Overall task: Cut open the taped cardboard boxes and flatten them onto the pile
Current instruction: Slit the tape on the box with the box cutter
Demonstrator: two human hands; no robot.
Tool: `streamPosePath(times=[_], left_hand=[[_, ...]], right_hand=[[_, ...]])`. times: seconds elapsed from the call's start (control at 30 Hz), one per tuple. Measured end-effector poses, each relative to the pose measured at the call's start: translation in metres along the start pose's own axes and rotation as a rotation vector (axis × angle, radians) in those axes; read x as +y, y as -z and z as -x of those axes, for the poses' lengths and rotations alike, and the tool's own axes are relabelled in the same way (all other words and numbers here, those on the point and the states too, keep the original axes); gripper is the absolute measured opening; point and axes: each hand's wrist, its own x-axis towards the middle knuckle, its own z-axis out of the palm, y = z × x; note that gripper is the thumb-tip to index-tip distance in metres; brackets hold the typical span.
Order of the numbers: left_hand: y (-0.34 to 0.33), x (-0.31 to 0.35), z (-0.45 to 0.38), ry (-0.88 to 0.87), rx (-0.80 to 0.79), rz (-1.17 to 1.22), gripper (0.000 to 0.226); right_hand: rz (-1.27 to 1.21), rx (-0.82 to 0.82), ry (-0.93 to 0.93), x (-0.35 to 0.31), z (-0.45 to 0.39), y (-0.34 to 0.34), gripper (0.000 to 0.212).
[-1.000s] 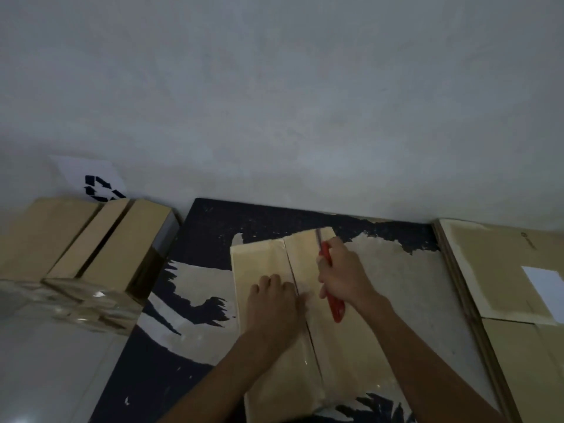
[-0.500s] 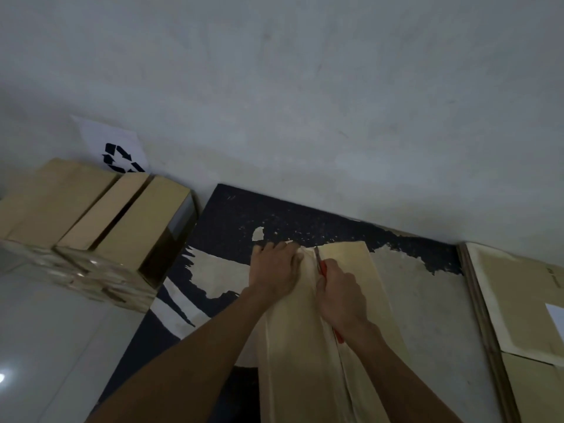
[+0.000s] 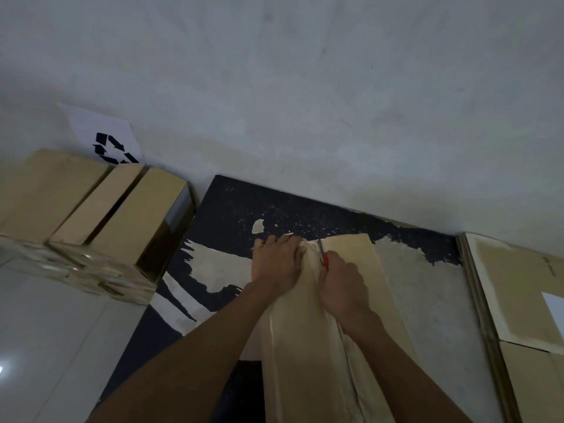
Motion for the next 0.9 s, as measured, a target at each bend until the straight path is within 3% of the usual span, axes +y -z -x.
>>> streamPosePath(times=[0.3, 0.57, 0.9], left_hand=[[0.000, 0.001, -0.002, 0.033, -0.022, -0.053, 0.036], [-0.002, 0.002, 0.000, 0.023, -0.012, -0.035, 0.036], [-0.003, 0.002, 0.000, 0.013, 0.015, 0.023, 0.034]], right_hand=[[0.134, -0.075, -0.028, -0.032, -0.008, 0.029, 0.030], [0.090, -0.144, -0.081, -0.002, 0.020, 0.021, 0.031], [0.273, -0.317, -0.102, 0.021, 0.095, 0.021, 0.022]])
